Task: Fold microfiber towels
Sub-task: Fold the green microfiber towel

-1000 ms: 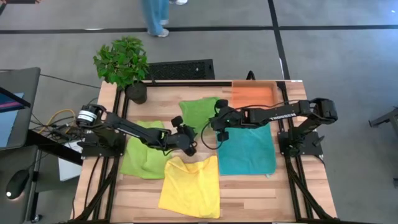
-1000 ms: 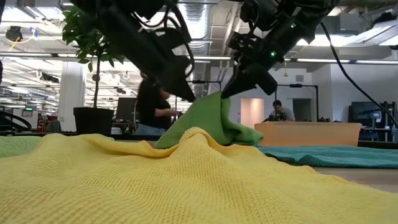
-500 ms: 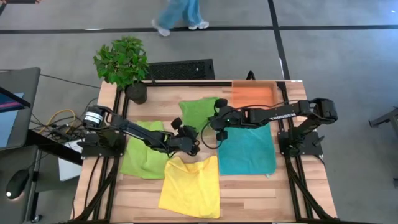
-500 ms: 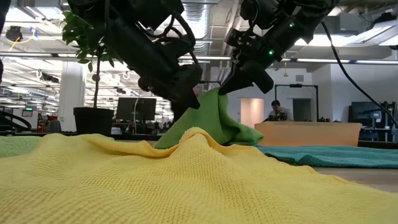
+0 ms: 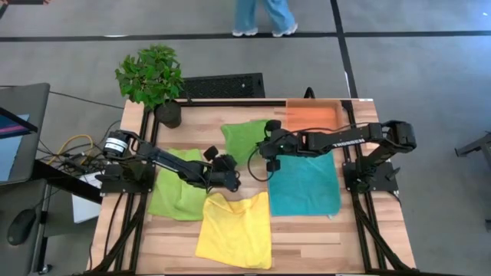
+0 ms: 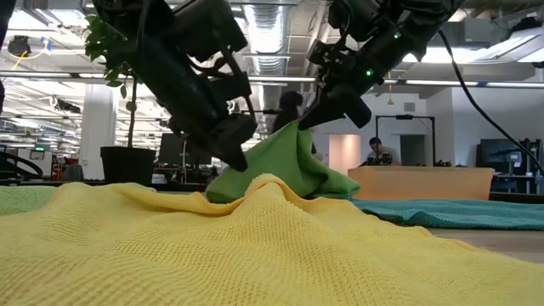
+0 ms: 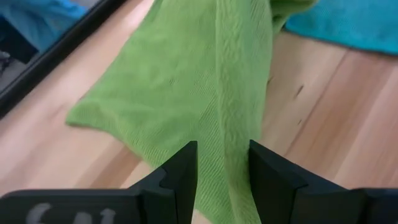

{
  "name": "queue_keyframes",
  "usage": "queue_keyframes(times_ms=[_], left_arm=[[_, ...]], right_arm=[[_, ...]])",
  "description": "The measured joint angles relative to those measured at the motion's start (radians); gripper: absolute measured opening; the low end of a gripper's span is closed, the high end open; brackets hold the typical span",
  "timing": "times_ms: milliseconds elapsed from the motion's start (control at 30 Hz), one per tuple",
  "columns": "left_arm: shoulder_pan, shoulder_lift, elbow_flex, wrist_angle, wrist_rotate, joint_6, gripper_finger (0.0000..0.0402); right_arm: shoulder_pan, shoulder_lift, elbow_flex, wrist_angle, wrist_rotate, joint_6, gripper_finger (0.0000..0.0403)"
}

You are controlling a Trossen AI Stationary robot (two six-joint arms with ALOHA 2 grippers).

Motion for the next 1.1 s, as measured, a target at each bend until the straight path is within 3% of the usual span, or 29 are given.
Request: queue_keyframes(times_ms=[133,800,1100], left_arm=[[0.001,0.000,0.000,-0.044,0.056,-0.042,0.0122],[0.002,-0.002,-0.073,-0.049,0.113,-0.159,0.0122],[-0.003,-0.002,-0.086,-0.037,0.148,-0.083,0.0122]], right_arm=[[0.000,0.000,0.000,0.010,0.000,0.000,0.0006],[0.000,0.000,0.000,0.018,0.000,0.000,0.0006],[0.000,0.000,0.000,0.038,0.023,0.000,0.0006]])
